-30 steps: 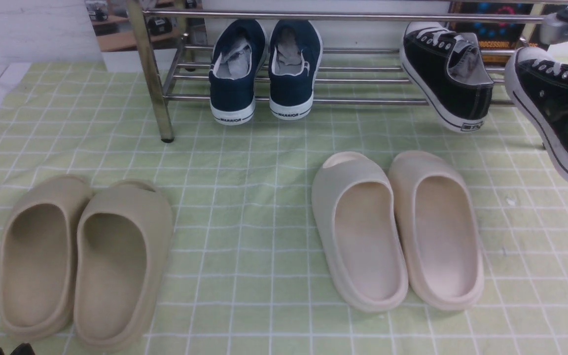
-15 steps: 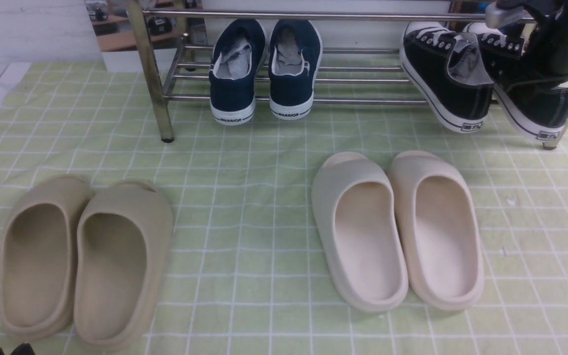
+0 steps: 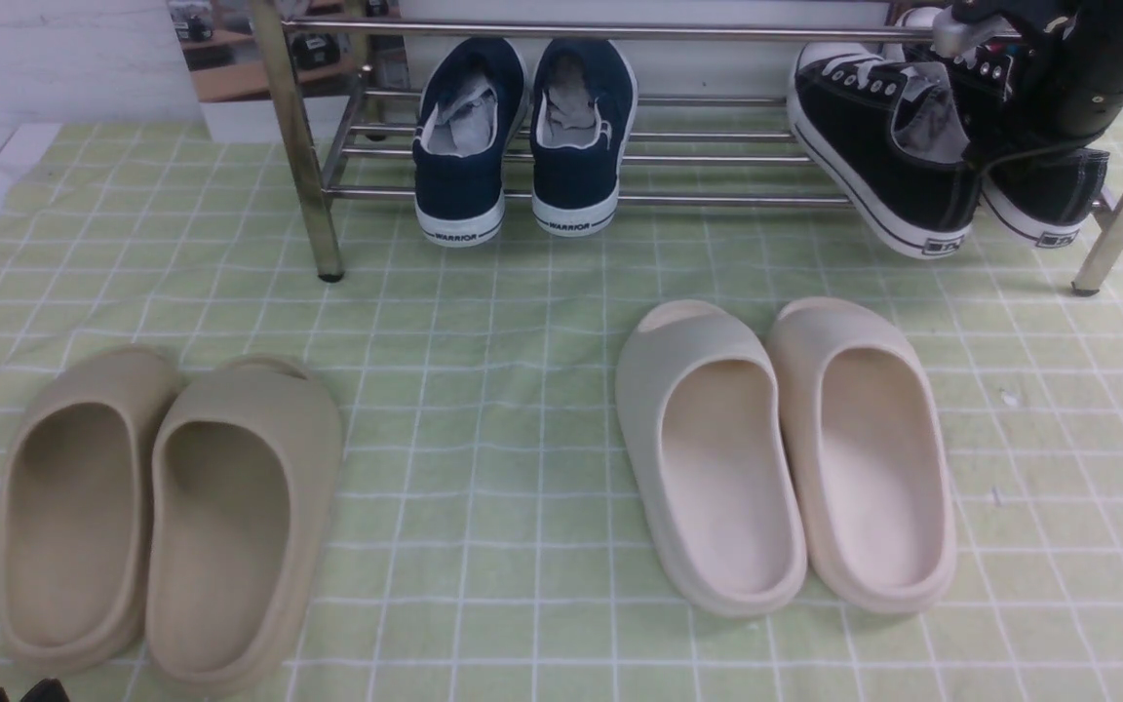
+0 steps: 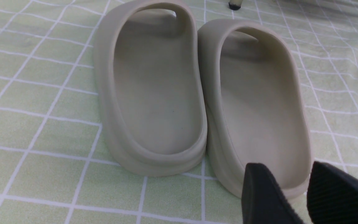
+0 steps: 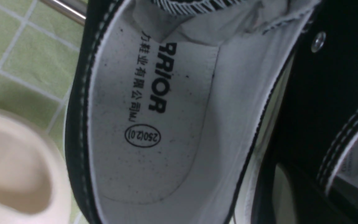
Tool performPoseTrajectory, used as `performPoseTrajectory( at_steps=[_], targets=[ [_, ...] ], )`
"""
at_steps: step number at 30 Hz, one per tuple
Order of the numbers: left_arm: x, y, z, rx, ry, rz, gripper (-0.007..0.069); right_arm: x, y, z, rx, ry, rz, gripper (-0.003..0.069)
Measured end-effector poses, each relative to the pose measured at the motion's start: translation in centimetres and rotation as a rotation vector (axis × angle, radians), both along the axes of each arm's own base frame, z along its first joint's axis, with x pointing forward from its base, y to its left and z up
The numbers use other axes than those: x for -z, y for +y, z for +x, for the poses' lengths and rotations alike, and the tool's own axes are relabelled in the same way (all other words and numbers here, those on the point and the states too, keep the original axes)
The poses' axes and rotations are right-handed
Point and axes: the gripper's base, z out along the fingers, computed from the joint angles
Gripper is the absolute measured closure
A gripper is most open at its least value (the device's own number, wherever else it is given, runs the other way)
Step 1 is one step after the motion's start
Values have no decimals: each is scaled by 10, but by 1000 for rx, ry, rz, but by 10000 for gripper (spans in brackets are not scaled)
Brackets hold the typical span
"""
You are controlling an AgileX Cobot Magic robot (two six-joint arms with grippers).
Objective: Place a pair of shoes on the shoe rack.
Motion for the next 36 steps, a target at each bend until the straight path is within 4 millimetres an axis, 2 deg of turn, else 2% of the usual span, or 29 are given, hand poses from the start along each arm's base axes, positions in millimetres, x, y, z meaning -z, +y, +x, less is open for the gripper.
performPoseTrajectory(
  at_steps=[5,10,14,16,18,19,20,23,25,27,28,30,31,32,33,34,35,36],
  targets=[
    [0,0,0,0,0,0,386,0,0,1,7,-7,1,634],
    [0,0,0,0,0,0,386,-1,0,2,19,-21,9,560],
    [0,0,0,0,0,0,386,-14,0,-5,63,-21,37,367],
    [0,0,0,0,0,0,386,-24,-1,-14,86,16,48,300],
    [0,0,0,0,0,0,386,-36,-1,-25,104,51,54,251],
    [0,0,0,0,0,0,386,-38,-1,-26,105,48,55,251],
    [0,0,0,0,0,0,386,-48,-1,-33,113,56,59,233],
    [0,0,0,0,0,0,386,-63,-1,-42,131,35,72,245],
    [0,0,0,0,0,0,386,-80,-2,-56,165,13,95,300],
    [0,0,0,0,0,0,386,-97,-1,-74,185,-4,123,396],
    [0,0,0,0,0,0,386,-96,-1,-75,187,3,128,416],
    [0,0,0,0,0,0,386,-112,0,-97,189,-9,154,514],
    [0,0,0,0,0,0,386,-119,2,-113,185,-7,178,589],
    [0,0,0,0,0,0,386,-122,3,-121,182,-7,188,617],
    [0,0,0,0,0,0,386,-125,4,-142,179,9,205,655],
    [0,0,0,0,0,0,386,-129,5,-158,176,12,218,661],
    [0,0,0,0,0,0,386,-137,6,-186,170,4,238,662],
    [0,0,0,0,0,0,386,-137,6,-189,170,4,238,662]
  ],
)
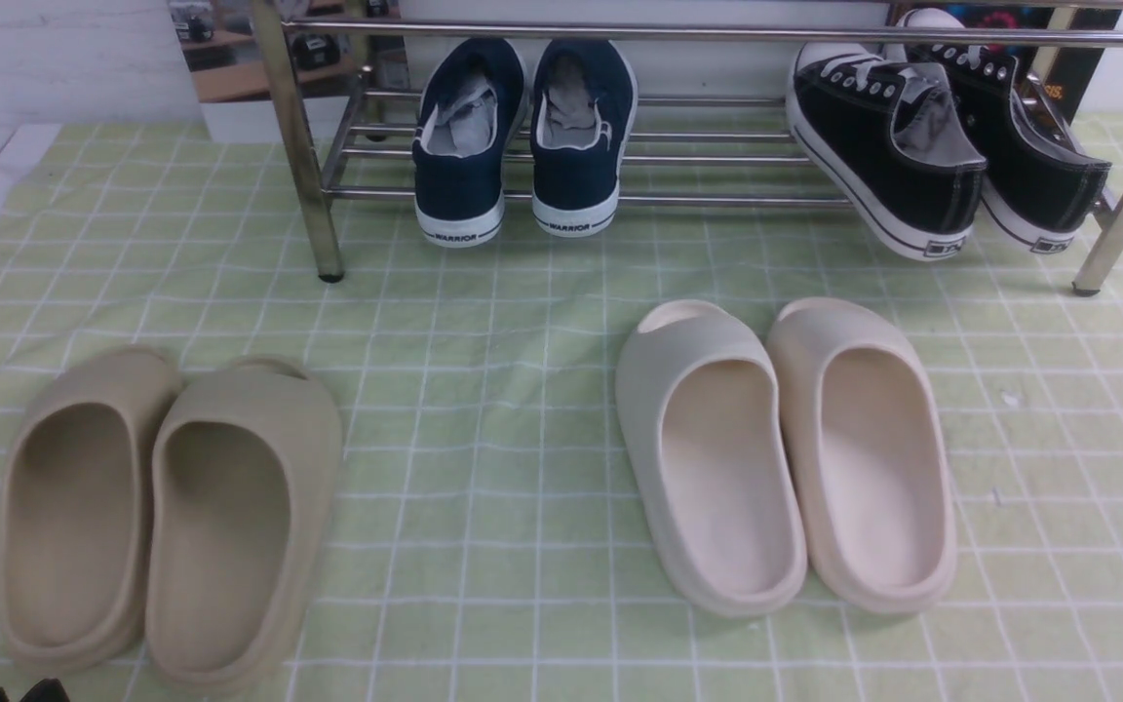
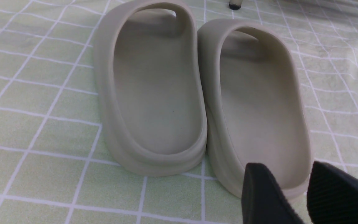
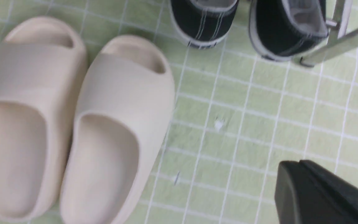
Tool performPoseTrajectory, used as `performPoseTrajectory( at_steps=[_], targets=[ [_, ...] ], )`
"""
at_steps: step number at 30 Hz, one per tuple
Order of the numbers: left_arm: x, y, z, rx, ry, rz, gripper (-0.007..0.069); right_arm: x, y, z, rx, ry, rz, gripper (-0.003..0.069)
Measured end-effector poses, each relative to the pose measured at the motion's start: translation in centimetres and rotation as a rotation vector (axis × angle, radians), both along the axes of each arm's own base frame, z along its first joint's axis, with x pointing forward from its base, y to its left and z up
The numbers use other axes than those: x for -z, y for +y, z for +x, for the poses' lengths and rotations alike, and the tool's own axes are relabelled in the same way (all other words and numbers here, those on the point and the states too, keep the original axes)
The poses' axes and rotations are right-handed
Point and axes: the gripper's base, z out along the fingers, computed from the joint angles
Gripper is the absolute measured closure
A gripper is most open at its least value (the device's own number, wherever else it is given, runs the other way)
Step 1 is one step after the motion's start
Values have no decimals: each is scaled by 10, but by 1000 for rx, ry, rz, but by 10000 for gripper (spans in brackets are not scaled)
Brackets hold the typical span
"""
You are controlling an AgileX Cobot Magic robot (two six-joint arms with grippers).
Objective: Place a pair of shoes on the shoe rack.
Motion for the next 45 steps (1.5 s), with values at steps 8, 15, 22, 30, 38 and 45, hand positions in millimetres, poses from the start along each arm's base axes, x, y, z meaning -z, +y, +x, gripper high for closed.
performPoseTrajectory(
  at_steps=[8,15,22,30,38,45],
  targets=[
    [0,0,0,0,0,0,386,-3,4,-146,-8,-205,100,661],
    [0,0,0,0,0,0,386,20,1,-233,23,-591,139,658],
    [0,0,0,0,0,0,386,39,0,-253,34,-679,157,655],
    [0,0,0,0,0,0,386,49,4,-259,21,-606,213,654],
    [0,0,0,0,0,0,386,71,0,-244,63,-651,187,654],
    [0,0,0,0,0,0,386,132,-6,-241,127,-790,195,654]
  ],
)
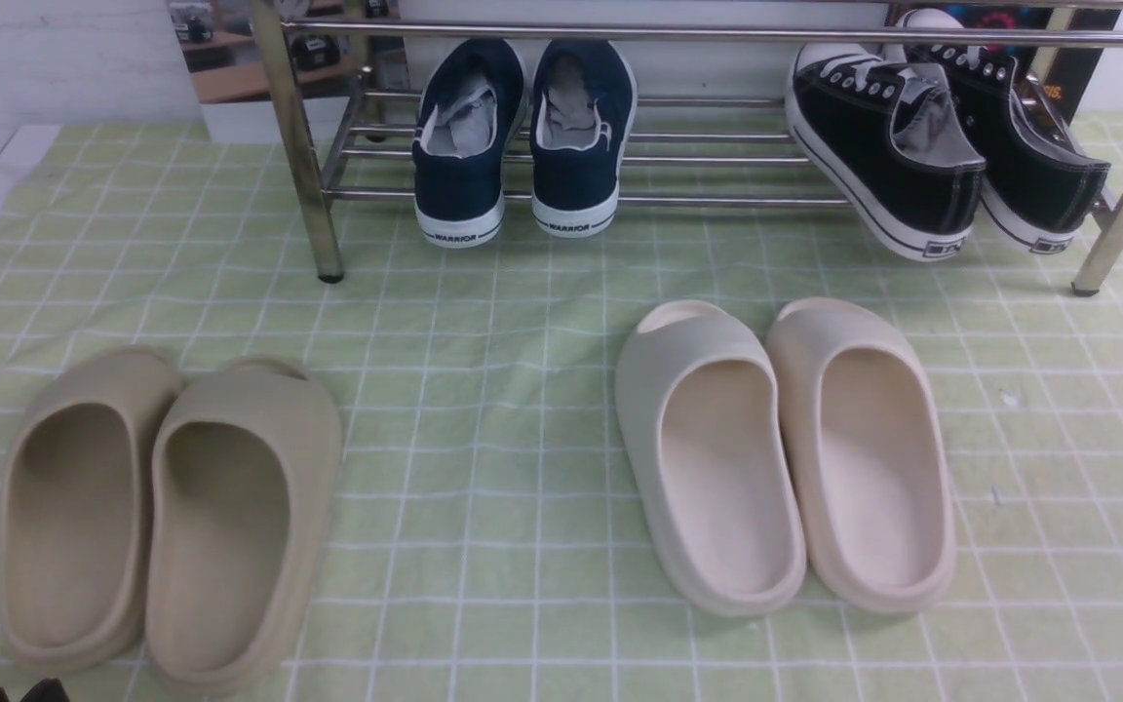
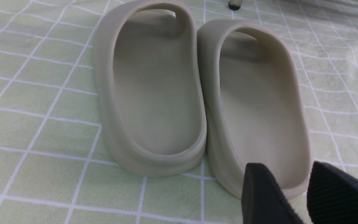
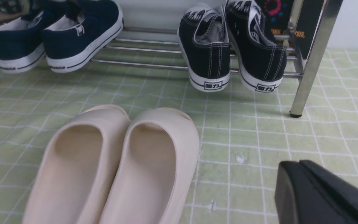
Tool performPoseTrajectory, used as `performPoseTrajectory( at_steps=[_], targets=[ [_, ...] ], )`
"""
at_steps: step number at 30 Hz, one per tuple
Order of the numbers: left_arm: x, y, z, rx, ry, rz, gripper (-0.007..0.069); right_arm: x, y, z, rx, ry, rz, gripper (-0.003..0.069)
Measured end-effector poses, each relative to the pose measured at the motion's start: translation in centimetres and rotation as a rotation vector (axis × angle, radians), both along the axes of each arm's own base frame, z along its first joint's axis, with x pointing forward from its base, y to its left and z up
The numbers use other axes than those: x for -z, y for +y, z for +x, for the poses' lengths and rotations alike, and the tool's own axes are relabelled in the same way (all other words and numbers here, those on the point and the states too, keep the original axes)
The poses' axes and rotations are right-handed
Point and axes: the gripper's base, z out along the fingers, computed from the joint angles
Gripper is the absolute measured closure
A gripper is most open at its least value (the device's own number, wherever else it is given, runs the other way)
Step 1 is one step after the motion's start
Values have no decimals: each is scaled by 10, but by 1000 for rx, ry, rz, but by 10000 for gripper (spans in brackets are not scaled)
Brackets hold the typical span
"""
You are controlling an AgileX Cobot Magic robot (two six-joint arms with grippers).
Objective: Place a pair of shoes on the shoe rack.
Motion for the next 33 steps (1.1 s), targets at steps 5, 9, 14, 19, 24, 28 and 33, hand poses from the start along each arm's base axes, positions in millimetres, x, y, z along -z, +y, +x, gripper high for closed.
performPoseTrajectory(
  at_steps=[5,9,14,19,24,28,33],
  targets=[
    [0,0,0,0,0,0,386,55,-8,-10,94,-71,6,654],
    [0,0,0,0,0,0,386,90,-13,-15,175,-39,38,654],
    [0,0,0,0,0,0,386,102,-15,-20,220,25,31,654],
    [0,0,0,0,0,0,386,107,-16,-22,227,86,32,654],
    [0,0,0,0,0,0,386,108,-16,-23,229,113,36,654],
    [0,0,0,0,0,0,386,108,-16,-23,229,118,40,654],
    [0,0,0,0,0,0,386,108,-16,-23,230,120,42,650]
  ],
)
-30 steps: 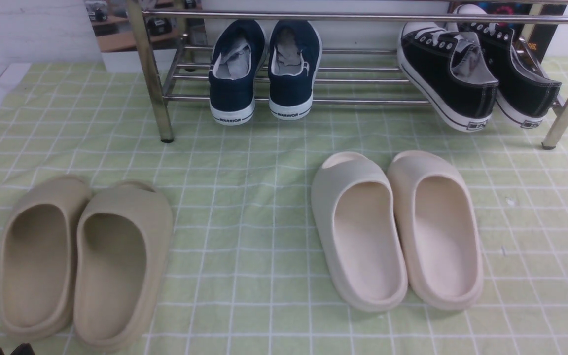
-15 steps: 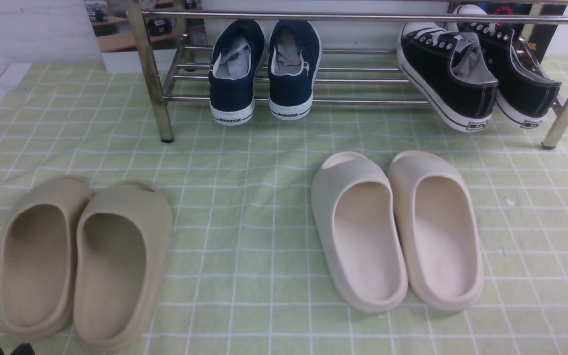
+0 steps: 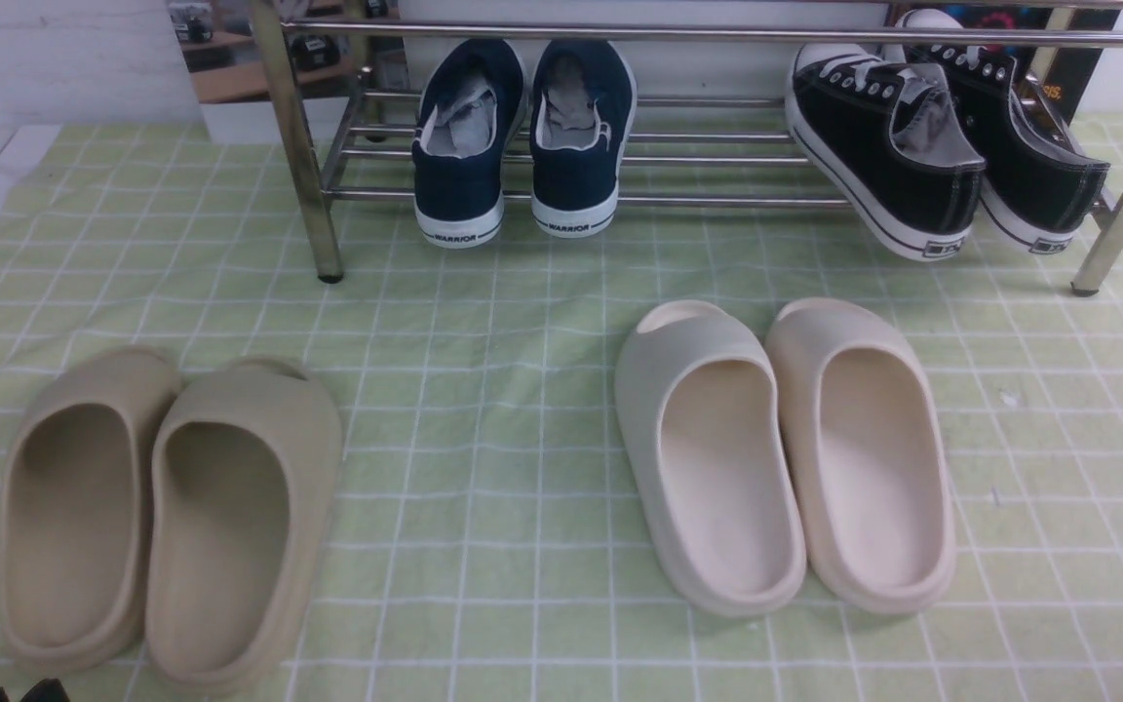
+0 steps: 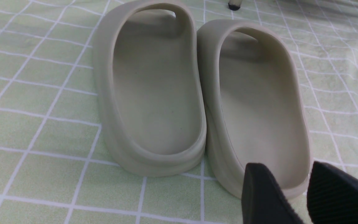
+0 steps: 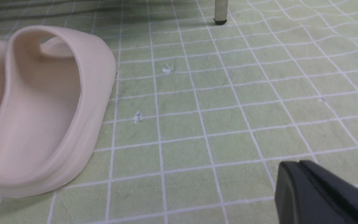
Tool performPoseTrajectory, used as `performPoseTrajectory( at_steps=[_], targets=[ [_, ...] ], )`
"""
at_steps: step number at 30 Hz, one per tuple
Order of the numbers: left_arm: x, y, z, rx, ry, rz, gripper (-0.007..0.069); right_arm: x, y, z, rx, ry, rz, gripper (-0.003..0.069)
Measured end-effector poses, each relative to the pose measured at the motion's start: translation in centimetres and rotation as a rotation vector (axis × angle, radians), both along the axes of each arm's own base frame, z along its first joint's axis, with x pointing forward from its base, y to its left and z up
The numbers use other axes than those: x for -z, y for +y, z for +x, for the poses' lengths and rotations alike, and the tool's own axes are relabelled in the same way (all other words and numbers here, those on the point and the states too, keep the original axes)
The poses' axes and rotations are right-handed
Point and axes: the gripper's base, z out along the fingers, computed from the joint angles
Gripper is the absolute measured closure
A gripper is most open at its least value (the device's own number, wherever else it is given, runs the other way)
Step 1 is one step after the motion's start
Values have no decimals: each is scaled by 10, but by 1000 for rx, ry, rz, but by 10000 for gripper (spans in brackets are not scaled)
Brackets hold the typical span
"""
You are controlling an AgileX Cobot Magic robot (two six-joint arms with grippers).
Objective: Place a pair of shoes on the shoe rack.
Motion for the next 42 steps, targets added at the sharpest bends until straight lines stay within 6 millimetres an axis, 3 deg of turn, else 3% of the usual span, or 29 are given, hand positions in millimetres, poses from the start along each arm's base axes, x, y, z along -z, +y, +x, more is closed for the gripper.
performPoseTrajectory(
  at_steps=[42],
  targets=[
    [0,0,0,0,0,0,386,0,0,0,0,1,0,611]
  ],
)
